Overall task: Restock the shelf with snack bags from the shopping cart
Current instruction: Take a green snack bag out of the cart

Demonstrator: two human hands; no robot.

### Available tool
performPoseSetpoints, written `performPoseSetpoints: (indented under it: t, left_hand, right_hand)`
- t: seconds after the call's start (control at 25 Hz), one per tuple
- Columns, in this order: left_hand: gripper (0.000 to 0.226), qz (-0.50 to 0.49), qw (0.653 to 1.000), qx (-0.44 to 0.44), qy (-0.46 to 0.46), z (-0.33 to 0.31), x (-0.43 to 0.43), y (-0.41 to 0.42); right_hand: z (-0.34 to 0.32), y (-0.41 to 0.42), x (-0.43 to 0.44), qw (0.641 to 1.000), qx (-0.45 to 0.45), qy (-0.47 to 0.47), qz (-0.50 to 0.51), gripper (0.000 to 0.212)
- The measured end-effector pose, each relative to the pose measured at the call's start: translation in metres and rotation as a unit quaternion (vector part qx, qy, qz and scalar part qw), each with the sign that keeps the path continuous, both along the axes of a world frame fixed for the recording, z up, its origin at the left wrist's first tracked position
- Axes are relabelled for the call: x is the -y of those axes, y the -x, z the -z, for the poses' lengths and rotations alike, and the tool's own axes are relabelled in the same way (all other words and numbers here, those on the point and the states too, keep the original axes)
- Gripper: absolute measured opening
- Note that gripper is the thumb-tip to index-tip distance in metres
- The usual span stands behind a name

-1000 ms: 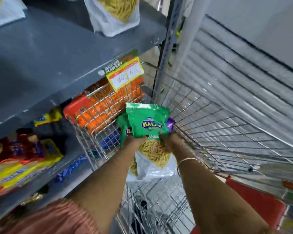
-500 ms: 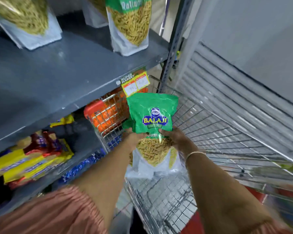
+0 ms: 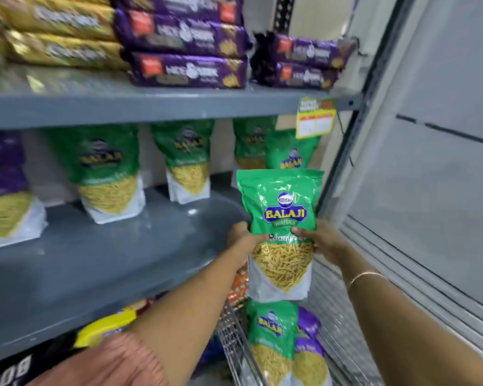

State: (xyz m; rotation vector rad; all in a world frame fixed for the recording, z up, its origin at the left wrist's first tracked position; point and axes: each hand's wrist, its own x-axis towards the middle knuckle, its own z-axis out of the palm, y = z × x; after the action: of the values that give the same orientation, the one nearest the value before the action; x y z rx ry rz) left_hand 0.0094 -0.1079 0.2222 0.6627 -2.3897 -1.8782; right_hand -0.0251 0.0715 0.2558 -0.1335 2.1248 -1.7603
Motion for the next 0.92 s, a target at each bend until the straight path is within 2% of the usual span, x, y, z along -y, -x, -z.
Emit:
performPoseSetpoints:
  t: [0.08, 0.16, 0.2, 0.28, 0.4, 0.56, 0.64, 0.72, 0.76, 0.84, 0.88, 0.92]
  left_hand:
    - [0.052, -0.046, 0.998, -0.037, 0.000, -0.027, 0.040, 0.003]
    - [0.055, -0.089, 0.994, -0.057, -0.001, -0.043, 0.080, 0.009]
    - [0.056, -0.106, 0.992, -0.062, 0.008, -0.050, 0.095, 0.011]
    - [0.054, -0.142, 0.987, -0.071, 0.032, -0.056, 0.120, 0.015]
    - [0.050, -0.178, 0.979, -0.068, 0.071, -0.045, 0.138, 0.021]
    - [0.051, -0.200, 0.974, -0.063, 0.081, -0.026, 0.140, 0.026]
    - [0.063, -0.237, 0.962, -0.111, 0.074, -0.025, 0.133, 0.018]
    - [0.074, -0.303, 0.921, -0.170, 0.175, -0.017, 0.117, 0.000]
    - [0.072, -0.305, 0.896, -0.193, 0.257, -0.005, 0.105, -0.011]
    - [0.061, -0.217, 0.868, -0.225, 0.386, 0.028, 0.069, -0.025]
    - [0.053, -0.156, 0.867, -0.226, 0.416, 0.044, 0.051, -0.028]
    - [0.046, -0.088, 0.884, -0.206, 0.410, 0.065, 0.029, -0.026]
  right_hand:
    - [-0.023, 0.011, 0.047, 0.997, -0.072, 0.004, -0.012, 0.040]
    - [-0.042, 0.016, 0.090, 0.992, -0.125, 0.000, -0.021, 0.060]
    - [-0.047, 0.018, 0.108, 0.992, -0.121, 0.002, -0.027, 0.068]
    - [-0.047, 0.031, 0.138, 0.993, -0.104, 0.019, -0.050, 0.061]
    - [-0.033, 0.050, 0.166, 0.992, -0.092, 0.049, -0.069, 0.036]
    - [-0.010, 0.066, 0.176, 0.989, -0.115, 0.058, -0.078, 0.044]
    - [-0.002, 0.070, 0.170, 0.989, -0.096, 0.055, -0.094, 0.044]
    - [0.009, 0.071, 0.150, 0.994, -0.072, 0.041, -0.077, 0.047]
    - [0.014, 0.070, 0.135, 0.996, -0.062, 0.023, -0.053, 0.043]
    - [0.033, 0.064, 0.096, 0.999, -0.036, -0.010, 0.002, 0.025]
    - [0.047, 0.060, 0.077, 0.999, -0.023, -0.013, 0.029, 0.016]
    - [0.065, 0.056, 0.056, 0.998, -0.012, -0.013, 0.056, 0.008]
